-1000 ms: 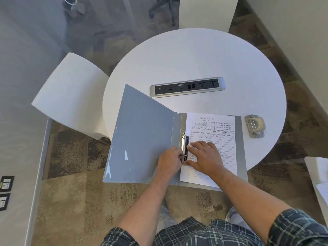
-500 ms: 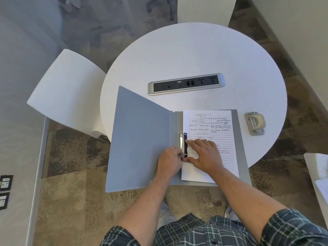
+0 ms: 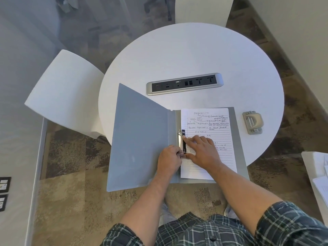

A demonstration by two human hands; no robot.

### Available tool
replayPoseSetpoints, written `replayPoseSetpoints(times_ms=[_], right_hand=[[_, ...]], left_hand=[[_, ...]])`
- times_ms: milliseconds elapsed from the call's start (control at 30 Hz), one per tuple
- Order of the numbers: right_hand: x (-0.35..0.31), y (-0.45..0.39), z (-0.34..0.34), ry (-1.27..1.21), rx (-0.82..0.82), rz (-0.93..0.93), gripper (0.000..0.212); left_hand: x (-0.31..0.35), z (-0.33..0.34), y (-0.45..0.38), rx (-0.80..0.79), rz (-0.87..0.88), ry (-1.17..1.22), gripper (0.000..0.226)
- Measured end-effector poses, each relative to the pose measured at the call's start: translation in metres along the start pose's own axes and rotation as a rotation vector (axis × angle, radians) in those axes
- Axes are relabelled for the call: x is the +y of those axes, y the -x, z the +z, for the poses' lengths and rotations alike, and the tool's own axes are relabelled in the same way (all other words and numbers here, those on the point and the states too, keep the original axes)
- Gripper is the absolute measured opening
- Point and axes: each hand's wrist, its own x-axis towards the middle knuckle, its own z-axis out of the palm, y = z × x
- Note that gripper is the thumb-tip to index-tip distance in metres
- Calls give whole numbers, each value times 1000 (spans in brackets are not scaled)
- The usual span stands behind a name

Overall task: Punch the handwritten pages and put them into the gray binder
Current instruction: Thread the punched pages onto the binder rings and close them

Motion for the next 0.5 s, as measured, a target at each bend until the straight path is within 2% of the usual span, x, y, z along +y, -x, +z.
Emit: replayPoseSetpoints(times_ms=[200,333,500], right_hand=[[-1,0,-2,6,-38,8,78],[2,-7,-12,16,-168,0,85],[5,-8,-20,18,-186,-25,83]], left_hand=[[3,-2,0,1,-41,-17,12],[10,-2,3,-10,-50,-47,13],[17,-4,6,-23,-69,-65,12]])
